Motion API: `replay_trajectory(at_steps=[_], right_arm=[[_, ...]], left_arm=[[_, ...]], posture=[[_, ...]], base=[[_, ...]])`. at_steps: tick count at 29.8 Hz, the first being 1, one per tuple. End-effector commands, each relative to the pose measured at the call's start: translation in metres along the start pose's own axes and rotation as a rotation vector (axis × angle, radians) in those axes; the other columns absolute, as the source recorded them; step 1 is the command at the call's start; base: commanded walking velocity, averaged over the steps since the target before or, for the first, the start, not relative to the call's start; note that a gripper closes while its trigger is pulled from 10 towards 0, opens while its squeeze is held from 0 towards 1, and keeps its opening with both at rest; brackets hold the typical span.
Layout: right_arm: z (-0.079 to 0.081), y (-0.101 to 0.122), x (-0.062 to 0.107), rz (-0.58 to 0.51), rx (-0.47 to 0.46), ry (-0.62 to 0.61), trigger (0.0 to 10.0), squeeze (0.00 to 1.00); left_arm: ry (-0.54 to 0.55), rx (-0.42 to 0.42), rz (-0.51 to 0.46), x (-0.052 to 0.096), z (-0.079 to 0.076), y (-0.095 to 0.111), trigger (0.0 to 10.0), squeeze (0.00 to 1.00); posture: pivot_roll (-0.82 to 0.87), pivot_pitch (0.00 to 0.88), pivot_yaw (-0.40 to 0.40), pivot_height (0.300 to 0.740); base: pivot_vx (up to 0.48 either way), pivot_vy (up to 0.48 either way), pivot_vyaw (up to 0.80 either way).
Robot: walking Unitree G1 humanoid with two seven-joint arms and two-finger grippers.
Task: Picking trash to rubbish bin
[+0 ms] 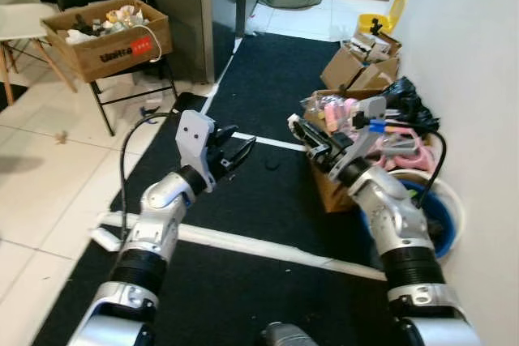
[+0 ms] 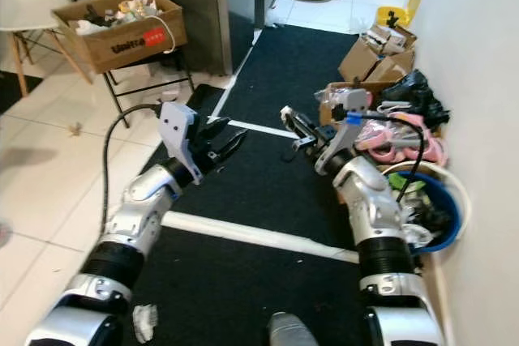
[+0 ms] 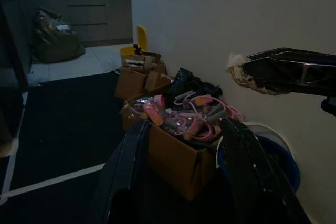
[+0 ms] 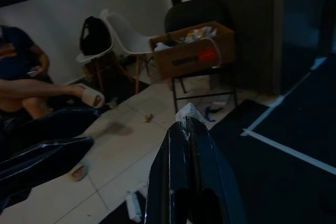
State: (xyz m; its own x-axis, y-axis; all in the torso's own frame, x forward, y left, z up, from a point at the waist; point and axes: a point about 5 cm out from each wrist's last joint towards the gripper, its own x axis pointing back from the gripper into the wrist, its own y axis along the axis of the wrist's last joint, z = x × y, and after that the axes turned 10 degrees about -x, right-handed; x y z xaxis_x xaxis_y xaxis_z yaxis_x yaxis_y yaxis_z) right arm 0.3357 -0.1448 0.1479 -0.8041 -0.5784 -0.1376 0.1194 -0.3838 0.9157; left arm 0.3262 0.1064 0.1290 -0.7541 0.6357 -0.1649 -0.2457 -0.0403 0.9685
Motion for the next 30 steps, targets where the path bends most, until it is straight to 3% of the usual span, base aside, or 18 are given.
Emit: replay_trajectory(at_steps=[1,26,30], right_arm=[[-0.0006,0.0015,0.0013,-0.008,0.004,-0.001,10.0,0.00],[-0.0005,0.0016,0.0011,-0.008,0.007,-0.001,10.0,0.00],[-0.0004,0.0008,0.0009,0.004,0.014,-0.002,10.0,0.00]], left_arm=[[-0.006,0.015,0.010,0.0004,-0.0023,-0.0029,10.0,0.00],[-0.013,0.013,0.007,0.0005,-0.0022,-0.0025,10.0,0.00],[-0.013,0.013,0.006,0.0005,-0.0023,-0.0026,10.0,0.00]], posture=[[-0.08,0.000,0.002,0.740],[-0.08,0.000,0.002,0.740],[-0.08,0.000,0.002,0.740]], base=[[0.480,0.000,0.00],[0.480,0.000,0.00],[0.480,0.000,-0.73]])
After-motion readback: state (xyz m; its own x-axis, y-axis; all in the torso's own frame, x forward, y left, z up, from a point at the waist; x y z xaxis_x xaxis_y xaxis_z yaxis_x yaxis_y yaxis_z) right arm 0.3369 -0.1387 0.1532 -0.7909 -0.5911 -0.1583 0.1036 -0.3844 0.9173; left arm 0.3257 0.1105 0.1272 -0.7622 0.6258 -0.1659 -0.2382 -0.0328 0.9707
